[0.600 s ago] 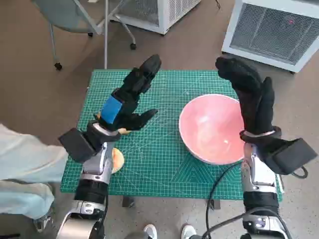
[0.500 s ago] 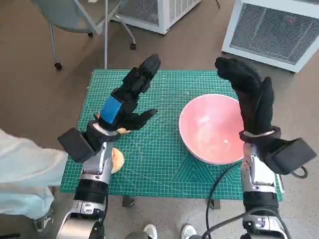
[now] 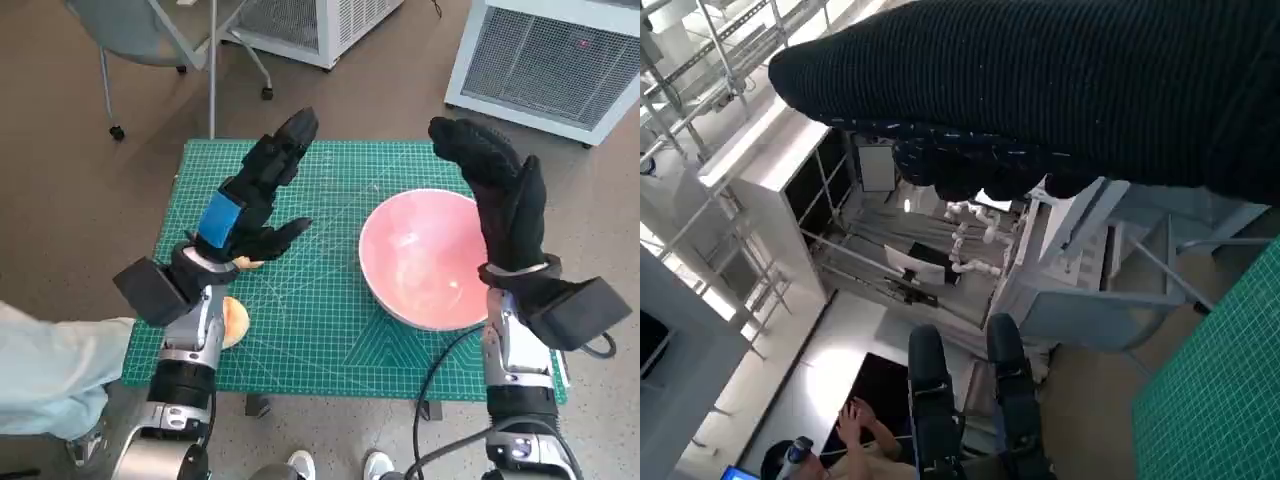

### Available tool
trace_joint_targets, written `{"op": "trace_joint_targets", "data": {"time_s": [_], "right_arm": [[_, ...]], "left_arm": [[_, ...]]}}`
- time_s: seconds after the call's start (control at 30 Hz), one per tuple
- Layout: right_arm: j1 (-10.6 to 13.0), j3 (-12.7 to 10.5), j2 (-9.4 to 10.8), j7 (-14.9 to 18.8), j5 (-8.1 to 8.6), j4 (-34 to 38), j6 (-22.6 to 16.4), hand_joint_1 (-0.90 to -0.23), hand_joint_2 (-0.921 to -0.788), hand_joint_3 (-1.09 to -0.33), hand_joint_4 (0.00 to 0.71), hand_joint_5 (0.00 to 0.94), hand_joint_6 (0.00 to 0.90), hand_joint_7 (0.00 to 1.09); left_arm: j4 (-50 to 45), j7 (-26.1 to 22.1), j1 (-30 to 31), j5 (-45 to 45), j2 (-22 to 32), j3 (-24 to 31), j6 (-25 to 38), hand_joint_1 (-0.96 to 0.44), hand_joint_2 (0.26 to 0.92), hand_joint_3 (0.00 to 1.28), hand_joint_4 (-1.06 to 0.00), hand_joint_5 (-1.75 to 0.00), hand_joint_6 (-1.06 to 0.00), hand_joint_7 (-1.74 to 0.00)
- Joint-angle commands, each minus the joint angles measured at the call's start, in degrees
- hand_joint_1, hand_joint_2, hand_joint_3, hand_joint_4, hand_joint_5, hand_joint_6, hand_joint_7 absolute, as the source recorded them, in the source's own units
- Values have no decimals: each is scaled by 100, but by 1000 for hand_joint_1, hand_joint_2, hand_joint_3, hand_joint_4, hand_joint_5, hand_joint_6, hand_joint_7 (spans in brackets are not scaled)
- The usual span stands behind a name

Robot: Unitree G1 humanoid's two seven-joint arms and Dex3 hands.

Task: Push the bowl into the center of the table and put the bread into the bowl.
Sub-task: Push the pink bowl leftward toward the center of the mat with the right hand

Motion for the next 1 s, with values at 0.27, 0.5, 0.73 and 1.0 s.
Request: {"op": "trace_joint_targets", "data": {"time_s": [0.27, 0.5, 0.73, 1.0], "right_arm": [[175, 17, 26, -38, -47, -18, 125, -701, -921, -749, 152, 0, -1, 477], [194, 14, 30, -27, -30, -34, 138, -701, -921, -750, 152, 0, -1, 476], [199, -25, -6, 18, 22, 12, 137, -701, -921, -751, 151, 0, -1, 475], [263, -186, -129, 122, 188, 36, 125, -706, -921, -752, 150, 0, -1, 476]], "left_arm": [[-7, 126, -69, 47, 11, 14, -92, -520, 921, 338, -126, -9, -147, -174], [29, 162, -74, 79, 18, 6, -142, -522, 921, 336, -130, -9, -148, -179], [70, 170, -84, 91, 24, 1, -178, -527, 921, 335, -130, -7, -146, -182], [154, 177, -114, 112, 24, -3, -227, -531, 921, 333, -129, -5, -146, -186]]}}
